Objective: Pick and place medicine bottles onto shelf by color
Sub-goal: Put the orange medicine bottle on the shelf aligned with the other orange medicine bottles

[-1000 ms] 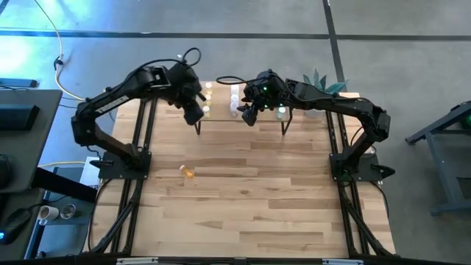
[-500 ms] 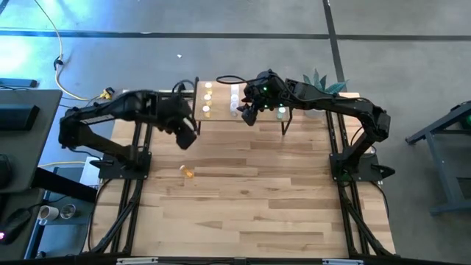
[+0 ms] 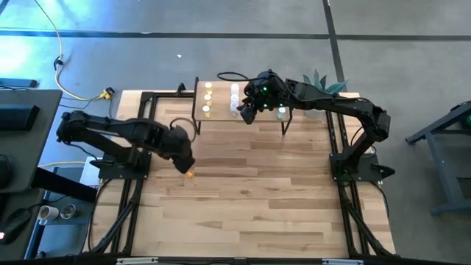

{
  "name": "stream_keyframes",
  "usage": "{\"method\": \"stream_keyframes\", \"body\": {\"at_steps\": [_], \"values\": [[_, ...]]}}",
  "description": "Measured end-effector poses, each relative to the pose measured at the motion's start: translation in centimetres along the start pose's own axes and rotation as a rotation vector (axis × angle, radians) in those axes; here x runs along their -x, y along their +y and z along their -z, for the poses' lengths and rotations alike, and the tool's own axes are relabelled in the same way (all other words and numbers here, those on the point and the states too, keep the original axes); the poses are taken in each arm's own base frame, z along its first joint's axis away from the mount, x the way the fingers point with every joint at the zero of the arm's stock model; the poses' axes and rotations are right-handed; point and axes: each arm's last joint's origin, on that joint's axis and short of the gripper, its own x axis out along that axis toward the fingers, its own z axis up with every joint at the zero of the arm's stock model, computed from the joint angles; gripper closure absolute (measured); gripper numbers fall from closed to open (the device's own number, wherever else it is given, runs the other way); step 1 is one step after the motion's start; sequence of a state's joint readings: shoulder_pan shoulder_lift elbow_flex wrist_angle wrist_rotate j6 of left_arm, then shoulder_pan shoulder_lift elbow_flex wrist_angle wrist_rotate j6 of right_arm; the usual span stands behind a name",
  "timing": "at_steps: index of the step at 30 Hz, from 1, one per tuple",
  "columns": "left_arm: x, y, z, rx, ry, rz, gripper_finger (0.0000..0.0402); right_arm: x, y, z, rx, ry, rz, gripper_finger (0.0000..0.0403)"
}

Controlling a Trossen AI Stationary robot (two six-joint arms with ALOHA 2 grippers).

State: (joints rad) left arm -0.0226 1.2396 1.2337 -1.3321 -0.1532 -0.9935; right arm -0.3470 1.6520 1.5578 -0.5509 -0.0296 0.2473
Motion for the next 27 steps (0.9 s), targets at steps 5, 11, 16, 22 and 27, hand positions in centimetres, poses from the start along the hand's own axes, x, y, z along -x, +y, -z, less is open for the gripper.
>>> {"method": "stream_keyframes", "body": {"at_steps": [5, 11, 16, 22, 27], "values": [[-1.2, -0.4, 1.7, 0.085, 0.021, -0.040, 0.0224, 0.0, -0.1, 0.2, -0.018, 0.022, 0.006, 0.0213], [-2.8, -0.4, 3.0, 0.237, 0.042, -0.100, 0.0224, 0.0, -0.2, 0.7, 0.004, 0.074, 0.018, 0.0213], [-4.1, -0.1, 3.9, 0.403, 0.053, -0.144, 0.0224, 0.0, -0.2, 0.9, 0.125, 0.095, 0.017, 0.0213], [-5.1, 0.2, 4.5, 0.645, 0.094, -0.181, 0.0224, 0.1, -0.3, 1.2, 0.226, 0.127, 0.017, 0.0213], [-5.8, 0.0, 4.7, 0.833, 0.126, -0.167, 0.0224, 0.1, -0.3, 1.3, 0.297, 0.135, 0.013, 0.0213]]}}
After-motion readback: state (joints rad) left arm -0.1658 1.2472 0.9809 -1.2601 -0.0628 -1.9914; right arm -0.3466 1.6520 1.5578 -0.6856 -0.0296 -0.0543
